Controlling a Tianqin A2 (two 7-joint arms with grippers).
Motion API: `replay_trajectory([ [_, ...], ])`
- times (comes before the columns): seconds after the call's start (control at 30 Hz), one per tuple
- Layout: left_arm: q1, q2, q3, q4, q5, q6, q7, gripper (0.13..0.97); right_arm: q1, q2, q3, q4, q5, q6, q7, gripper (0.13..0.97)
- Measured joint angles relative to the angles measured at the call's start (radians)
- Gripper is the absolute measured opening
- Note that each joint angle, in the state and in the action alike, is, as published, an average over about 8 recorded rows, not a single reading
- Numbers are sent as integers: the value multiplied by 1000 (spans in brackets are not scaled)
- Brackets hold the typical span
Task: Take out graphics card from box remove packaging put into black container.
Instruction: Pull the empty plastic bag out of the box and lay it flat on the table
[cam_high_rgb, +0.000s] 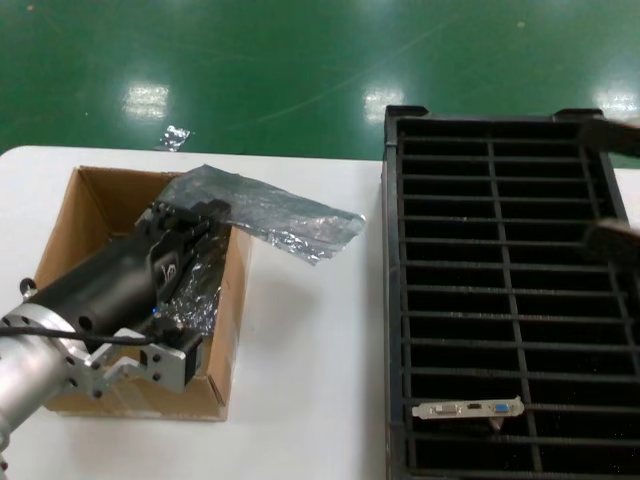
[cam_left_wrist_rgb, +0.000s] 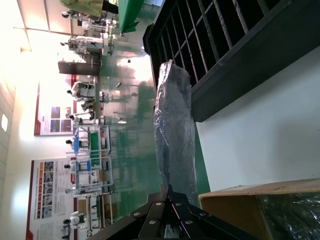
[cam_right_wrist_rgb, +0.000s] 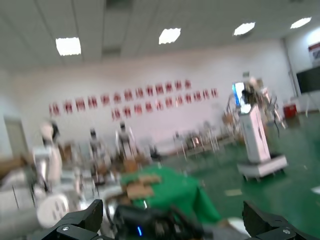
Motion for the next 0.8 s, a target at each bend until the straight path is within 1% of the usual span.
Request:
replay_trajectory([
  [0.13, 0, 0, 0, 0, 0, 0, 0, 138, -33, -12, 64, -24, 57, -33, 30, 966],
  [0.27, 0, 0, 0, 0, 0, 0, 0, 138, -68, 4, 111, -25, 71, -68, 44, 966],
  [0.47, 0, 0, 0, 0, 0, 0, 0, 138, -112, 49, 155, -18, 42, -106, 49, 966],
  [0.67, 0, 0, 0, 0, 0, 0, 0, 138, -134, 87, 165, -14, 0, -125, 31, 966],
  [0.73, 0, 2, -2, -3, -1, 5, -6, 138, -136, 93, 165, -14, -5, -129, 24, 966],
  [0.8, -3, 6, -9, -10, -7, 24, -29, 138, -136, 95, 164, -14, -6, -130, 21, 966],
])
